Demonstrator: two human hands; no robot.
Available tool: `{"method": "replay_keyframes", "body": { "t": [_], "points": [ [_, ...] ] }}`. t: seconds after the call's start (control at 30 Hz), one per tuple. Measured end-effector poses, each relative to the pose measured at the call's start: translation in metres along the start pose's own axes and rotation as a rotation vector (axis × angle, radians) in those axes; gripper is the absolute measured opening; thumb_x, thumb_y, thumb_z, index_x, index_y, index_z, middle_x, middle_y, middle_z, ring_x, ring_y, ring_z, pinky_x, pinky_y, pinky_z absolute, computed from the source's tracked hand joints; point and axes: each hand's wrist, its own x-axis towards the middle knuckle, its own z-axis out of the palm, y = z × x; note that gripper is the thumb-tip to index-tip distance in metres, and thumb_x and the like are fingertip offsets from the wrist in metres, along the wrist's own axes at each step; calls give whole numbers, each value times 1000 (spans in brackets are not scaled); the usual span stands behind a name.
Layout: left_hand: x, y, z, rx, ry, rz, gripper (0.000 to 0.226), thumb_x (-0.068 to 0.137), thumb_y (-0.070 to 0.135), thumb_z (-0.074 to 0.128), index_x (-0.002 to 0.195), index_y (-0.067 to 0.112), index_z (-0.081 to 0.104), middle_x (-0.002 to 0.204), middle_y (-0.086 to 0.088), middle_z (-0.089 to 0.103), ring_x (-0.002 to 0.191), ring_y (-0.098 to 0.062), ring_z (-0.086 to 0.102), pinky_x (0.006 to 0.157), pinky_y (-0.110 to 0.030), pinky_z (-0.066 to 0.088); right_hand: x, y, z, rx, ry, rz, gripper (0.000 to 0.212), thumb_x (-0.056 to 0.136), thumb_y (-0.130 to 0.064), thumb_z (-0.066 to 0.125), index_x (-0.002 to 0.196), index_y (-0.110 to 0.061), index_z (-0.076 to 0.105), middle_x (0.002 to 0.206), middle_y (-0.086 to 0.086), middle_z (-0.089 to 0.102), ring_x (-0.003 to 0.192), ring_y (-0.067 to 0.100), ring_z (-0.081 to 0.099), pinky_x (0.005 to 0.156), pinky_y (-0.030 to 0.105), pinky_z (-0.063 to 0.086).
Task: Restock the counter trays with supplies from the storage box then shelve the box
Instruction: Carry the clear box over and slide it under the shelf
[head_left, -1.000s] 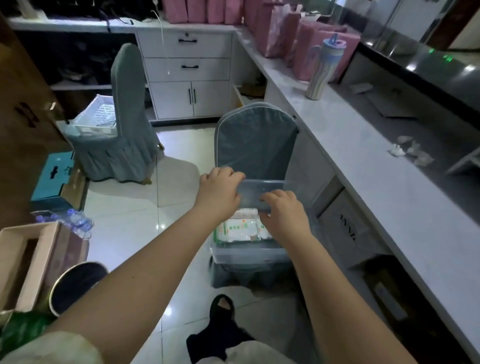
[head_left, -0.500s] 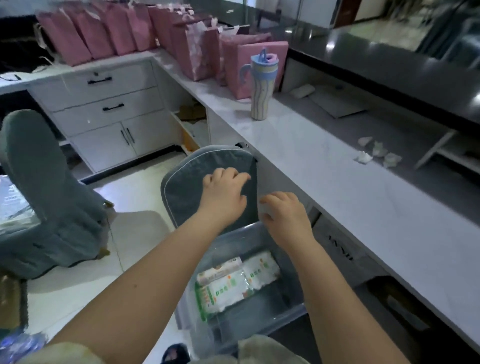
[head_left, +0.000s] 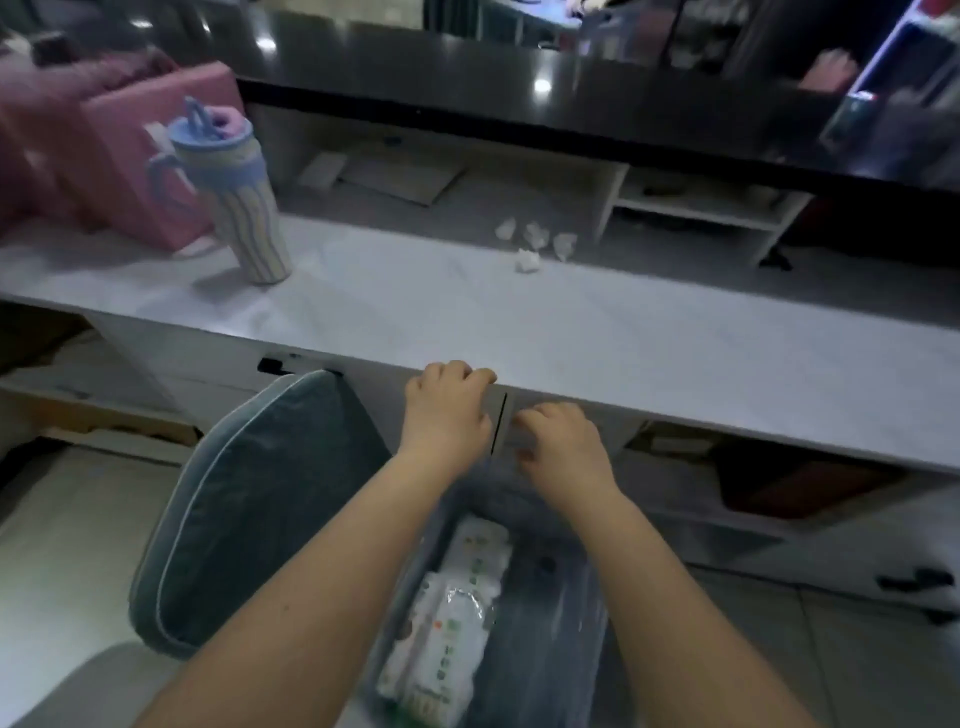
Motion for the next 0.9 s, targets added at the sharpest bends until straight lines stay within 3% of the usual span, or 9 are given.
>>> {"method": "replay_keyframes", "body": {
  "t": [0.17,0.27,0.5,0.57,0.63,0.73,0.8,0.83,0.9],
  "points": [
    [-39,-27,42,-51,-167,120,46,83,26,58,129,24,50,126,-3,51,119,-28,40,95,-44,33,-61,-20,44,-3,10,174,42,70,-17,74,111,-14,65,112,8,62,105,33,53,78,37,42],
    [-64,-41,74,-38,-283,147,48,83,27,57,129,24,47,126,-4,49,118,-29,40,95,-46,33,-94,-24,75,18,-23,289,48,71,-19,72,118,-16,62,118,8,60,111,33,51,88,41,40],
    [-132,-91,153,80,-789,-34,80,79,29,63,145,29,18,147,-10,28,129,-34,30,99,-51,34,-199,-21,170,60,-544,583,83,83,-30,67,148,-29,16,158,8,10,143,33,9,116,49,14],
    [-148,-107,168,28,-845,-141,91,78,31,67,146,34,7,152,-12,20,132,-37,26,101,-54,34,-222,-13,193,137,-570,715,93,82,-32,69,150,-35,6,160,8,-1,144,37,3,115,51,12],
    [-161,-124,180,-141,-830,-277,99,78,32,71,146,39,-1,153,-12,20,133,-38,28,103,-55,35,-240,-2,214,225,-514,865,99,81,-29,71,149,-40,-1,160,9,-6,142,40,8,113,49,19],
    [-177,-146,193,-507,-784,-592,95,81,17,70,149,29,6,147,-11,36,127,-34,43,101,-52,42,-265,13,241,528,-282,1054,103,82,-9,68,149,-40,-4,161,7,0,136,33,31,104,37,34],
    [-187,-160,199,-616,-804,-789,69,84,7,64,144,16,31,136,-14,50,116,-33,54,96,-51,48,-281,19,251,780,-121,1191,99,84,-2,65,149,-37,-1,157,3,19,127,27,45,99,35,43],
    [-193,-165,201,-639,-842,-862,57,84,6,62,137,14,42,130,-15,55,111,-33,56,94,-52,49,-289,19,255,890,-71,1271,94,85,0,63,149,-37,6,151,2,32,114,24,56,88,32,49],
    [-208,-171,204,-711,-930,-982,51,85,3,59,132,19,46,125,-11,57,109,-32,57,92,-54,49,-308,17,263,1085,-61,1402,74,84,4,61,143,-31,33,139,3,51,98,17,62,74,25,48]
  ]
}}
